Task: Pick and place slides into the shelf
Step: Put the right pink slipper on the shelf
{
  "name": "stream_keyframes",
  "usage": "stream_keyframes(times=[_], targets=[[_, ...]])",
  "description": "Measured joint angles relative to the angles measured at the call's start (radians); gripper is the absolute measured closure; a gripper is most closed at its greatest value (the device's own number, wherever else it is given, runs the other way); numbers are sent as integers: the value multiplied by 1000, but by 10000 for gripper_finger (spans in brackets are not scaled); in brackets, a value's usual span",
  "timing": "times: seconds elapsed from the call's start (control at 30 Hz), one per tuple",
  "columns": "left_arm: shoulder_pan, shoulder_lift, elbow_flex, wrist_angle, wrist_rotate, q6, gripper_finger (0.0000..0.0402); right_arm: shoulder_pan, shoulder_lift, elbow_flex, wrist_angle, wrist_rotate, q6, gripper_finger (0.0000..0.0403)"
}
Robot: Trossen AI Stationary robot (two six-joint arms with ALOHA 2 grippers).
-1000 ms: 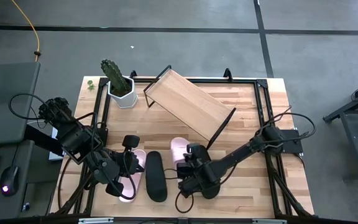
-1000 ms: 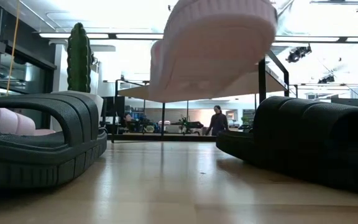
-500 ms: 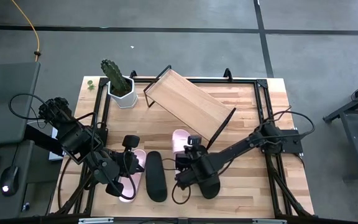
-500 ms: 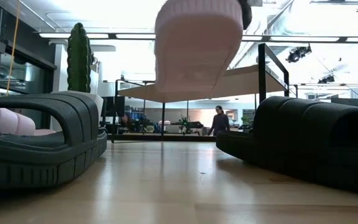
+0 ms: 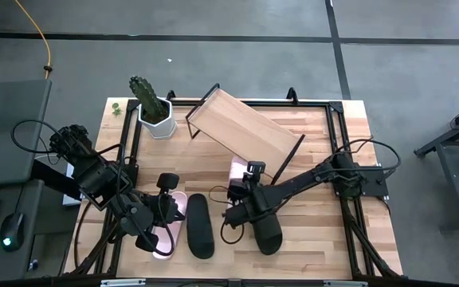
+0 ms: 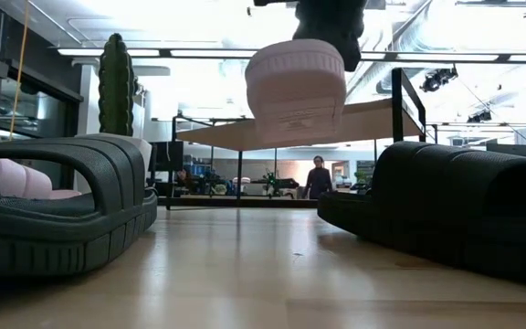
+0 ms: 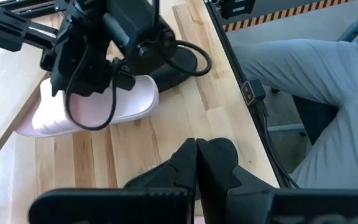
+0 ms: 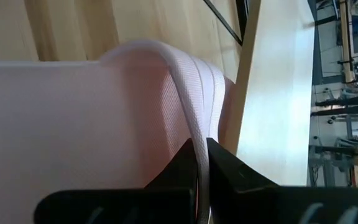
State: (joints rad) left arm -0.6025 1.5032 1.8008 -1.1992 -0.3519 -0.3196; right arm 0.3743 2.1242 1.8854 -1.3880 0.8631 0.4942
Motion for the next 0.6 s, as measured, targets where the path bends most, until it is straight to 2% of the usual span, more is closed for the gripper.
stream_keyframes(times=[0.2, 0.6], targets=[[0, 0, 0, 0, 0, 0, 401, -3, 0, 17, -2, 1, -15, 402], [0, 0, 0, -1, -2, 0, 401, 21, 0, 202, -43, 57, -31, 402]])
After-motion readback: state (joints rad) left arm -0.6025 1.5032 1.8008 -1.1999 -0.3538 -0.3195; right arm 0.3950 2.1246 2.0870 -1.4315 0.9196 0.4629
